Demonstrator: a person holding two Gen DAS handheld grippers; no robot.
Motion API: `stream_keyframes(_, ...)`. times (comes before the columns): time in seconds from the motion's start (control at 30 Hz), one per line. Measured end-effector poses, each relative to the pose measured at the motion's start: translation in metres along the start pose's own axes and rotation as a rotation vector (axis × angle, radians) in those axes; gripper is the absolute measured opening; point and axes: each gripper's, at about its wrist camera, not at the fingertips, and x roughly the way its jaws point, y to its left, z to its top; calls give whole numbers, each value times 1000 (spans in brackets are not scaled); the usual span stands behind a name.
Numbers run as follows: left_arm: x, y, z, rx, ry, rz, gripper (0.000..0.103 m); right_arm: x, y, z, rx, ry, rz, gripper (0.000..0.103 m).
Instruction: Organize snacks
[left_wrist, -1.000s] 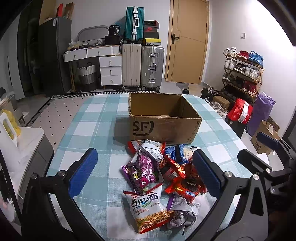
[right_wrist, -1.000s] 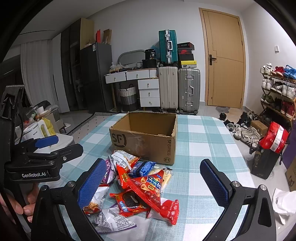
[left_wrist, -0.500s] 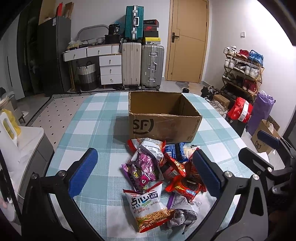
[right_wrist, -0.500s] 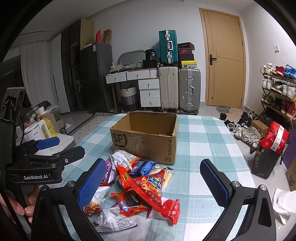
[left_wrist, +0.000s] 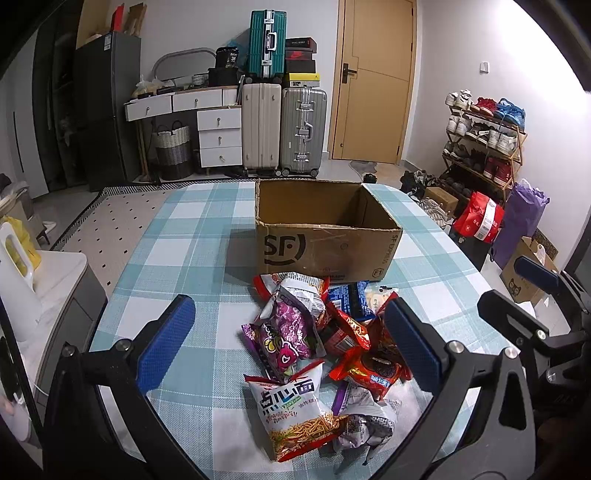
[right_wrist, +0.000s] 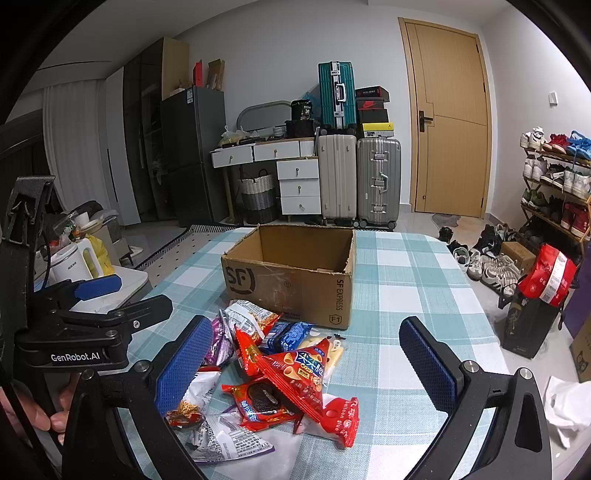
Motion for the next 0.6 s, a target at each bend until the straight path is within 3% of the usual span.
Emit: stream_keyframes(0.6,-1,1,-3,-6,-8,2,102,0,0,0,-1,0,5,103)
